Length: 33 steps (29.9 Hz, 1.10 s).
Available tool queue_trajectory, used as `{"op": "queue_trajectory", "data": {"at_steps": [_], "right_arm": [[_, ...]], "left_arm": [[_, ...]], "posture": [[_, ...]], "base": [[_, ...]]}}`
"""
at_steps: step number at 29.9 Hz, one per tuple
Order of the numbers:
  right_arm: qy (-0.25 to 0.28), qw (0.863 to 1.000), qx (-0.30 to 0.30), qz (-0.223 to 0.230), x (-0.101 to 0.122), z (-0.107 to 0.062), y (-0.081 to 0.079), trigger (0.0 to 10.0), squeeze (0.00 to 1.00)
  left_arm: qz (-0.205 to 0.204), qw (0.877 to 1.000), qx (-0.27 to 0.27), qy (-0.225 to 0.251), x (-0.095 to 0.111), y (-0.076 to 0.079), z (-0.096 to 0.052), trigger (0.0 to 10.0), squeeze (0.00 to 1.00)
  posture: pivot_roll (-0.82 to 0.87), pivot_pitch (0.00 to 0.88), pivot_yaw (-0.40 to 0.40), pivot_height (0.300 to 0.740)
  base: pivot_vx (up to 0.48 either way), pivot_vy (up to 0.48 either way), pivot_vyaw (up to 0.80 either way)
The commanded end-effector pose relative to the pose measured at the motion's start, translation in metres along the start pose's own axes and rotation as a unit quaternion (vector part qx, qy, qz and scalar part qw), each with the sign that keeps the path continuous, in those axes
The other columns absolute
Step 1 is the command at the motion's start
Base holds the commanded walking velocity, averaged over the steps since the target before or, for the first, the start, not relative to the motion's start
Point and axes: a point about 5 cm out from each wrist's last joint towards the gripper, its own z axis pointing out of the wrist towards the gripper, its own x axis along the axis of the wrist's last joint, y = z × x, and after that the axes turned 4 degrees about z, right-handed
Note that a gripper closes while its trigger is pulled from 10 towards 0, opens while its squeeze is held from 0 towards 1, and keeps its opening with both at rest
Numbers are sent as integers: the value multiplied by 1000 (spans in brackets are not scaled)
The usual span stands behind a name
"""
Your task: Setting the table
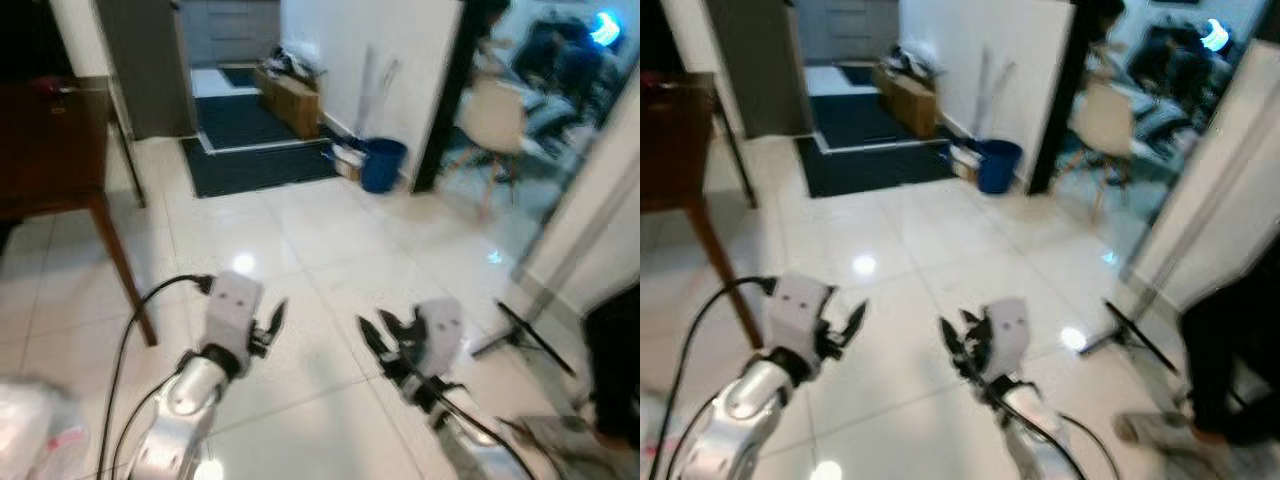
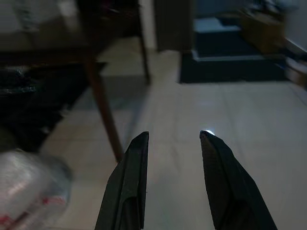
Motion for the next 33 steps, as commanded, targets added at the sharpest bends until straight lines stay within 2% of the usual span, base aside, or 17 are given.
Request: {"op": "queue_trajectory", "data": {"at_steps": [1,5,33], "right_arm": [[-4,1000,3,6,-4,-1,-4,10000,0],[-3,1000,-1,6,-4,-1,-2,10000,0],[0,1000,-16,8,-5,-4,-1,10000,0]], "left_arm": [[-3,1000,0,-11,-6,0,-3,10000,0],[-4,1000,-7,-6,-4,2,-1,10000,0],[-12,999,-32,7,2,11,6,10000,0]], "posture": [[-2,17,49,740],[-2,19,54,740],[-14,33,75,740]], "base": [[480,0,0],[0,0,0],[480,0,0]]}}
